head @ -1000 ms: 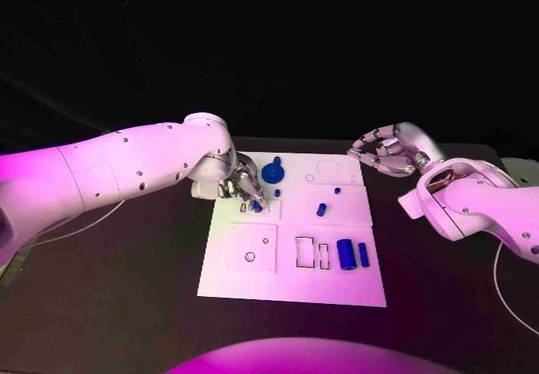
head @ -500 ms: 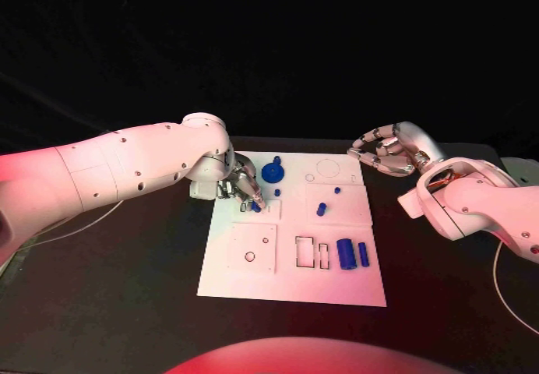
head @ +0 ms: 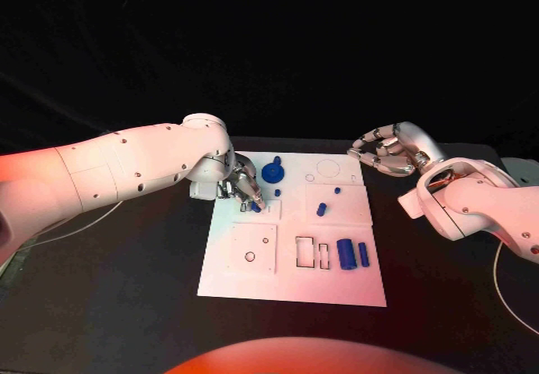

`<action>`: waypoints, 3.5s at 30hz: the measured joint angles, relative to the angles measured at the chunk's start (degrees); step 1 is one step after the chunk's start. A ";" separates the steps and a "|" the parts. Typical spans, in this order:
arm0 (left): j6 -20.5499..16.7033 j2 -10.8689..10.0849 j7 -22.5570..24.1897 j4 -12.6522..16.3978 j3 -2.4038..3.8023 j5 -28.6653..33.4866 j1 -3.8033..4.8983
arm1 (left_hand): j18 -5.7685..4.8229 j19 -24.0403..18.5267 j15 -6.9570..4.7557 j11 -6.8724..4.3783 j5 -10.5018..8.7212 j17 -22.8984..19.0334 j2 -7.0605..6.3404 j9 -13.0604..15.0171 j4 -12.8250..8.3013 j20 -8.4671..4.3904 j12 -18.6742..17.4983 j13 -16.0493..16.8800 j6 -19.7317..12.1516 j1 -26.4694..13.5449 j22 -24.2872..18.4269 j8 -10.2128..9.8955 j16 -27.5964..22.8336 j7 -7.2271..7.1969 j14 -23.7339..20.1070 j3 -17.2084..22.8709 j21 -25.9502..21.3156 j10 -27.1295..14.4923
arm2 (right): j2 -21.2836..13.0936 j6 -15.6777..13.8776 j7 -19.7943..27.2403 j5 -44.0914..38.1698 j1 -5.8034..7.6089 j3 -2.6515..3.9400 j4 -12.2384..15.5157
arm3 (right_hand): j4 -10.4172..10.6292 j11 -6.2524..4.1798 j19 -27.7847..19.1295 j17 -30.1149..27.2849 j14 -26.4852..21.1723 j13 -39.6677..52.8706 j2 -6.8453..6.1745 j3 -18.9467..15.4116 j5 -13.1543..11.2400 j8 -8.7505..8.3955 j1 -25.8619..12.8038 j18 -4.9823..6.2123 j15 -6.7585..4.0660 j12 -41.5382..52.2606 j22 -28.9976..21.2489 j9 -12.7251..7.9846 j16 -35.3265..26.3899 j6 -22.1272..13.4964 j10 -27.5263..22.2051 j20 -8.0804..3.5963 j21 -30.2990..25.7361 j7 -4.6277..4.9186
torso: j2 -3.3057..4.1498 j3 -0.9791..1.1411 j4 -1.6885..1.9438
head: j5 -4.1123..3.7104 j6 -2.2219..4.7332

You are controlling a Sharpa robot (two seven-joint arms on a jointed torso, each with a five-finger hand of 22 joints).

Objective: Assemble the parts on the task board

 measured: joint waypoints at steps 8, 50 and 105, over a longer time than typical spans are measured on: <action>-0.08 -0.06 0.05 0.28 0.01 -0.77 -0.01 | 0.00 0.00 0.00 0.00 -0.02 0.00 0.00 0.02 0.00 0.00 0.07 0.00 0.12 0.00 -0.01 0.00 0.00 0.07 0.00 0.00 0.00 0.00 | -0.01 0.00 0.01 0.00 0.00 0.00 0.00 | 0.00 0.00 0.00 0.05 0.00 0.00 0.00 0.00 0.00 0.00 0.00 0.00 0.00 0.00 -0.01 0.00 0.00 0.00 0.00 0.00 0.00 0.00 | 0.01 0.03 0.00 | -0.05 -0.09; 0.04 -0.18 0.22 0.62 0.03 -1.84 -0.02 | 0.00 0.00 0.00 -0.21 0.00 -0.01 1.88 0.67 -0.24 0.00 0.79 0.10 0.31 -1.93 0.19 0.12 0.00 0.08 0.00 -0.24 0.00 0.22 | -0.23 -0.02 0.02 0.02 0.00 0.00 0.15 | 0.00 0.00 0.21 0.02 0.00 0.00 0.00 0.00 0.00 0.00 0.00 0.00 0.00 0.00 -0.03 -0.07 0.00 0.00 0.00 -0.21 -0.21 0.00 | 0.01 0.03 0.03 | -0.24 -0.33; 0.20 -0.16 -0.08 0.18 -0.08 -2.66 -0.14 | 0.00 0.00 0.00 -0.21 0.02 -0.01 -0.78 0.74 2.71 0.00 1.23 0.15 2.26 -9.68 0.58 -0.05 0.00 -1.03 0.00 -3.48 0.00 0.21 | -0.27 -0.11 0.14 0.04 -0.01 0.00 0.14 | -0.15 0.00 0.20 0.02 0.00 0.01 -0.23 -0.47 0.00 0.23 -0.23 0.00 0.00 -0.23 -0.01 -0.11 -0.23 -0.40 0.00 -0.20 -0.91 -0.02 | 0.01 0.02 0.02 | -0.36 -0.49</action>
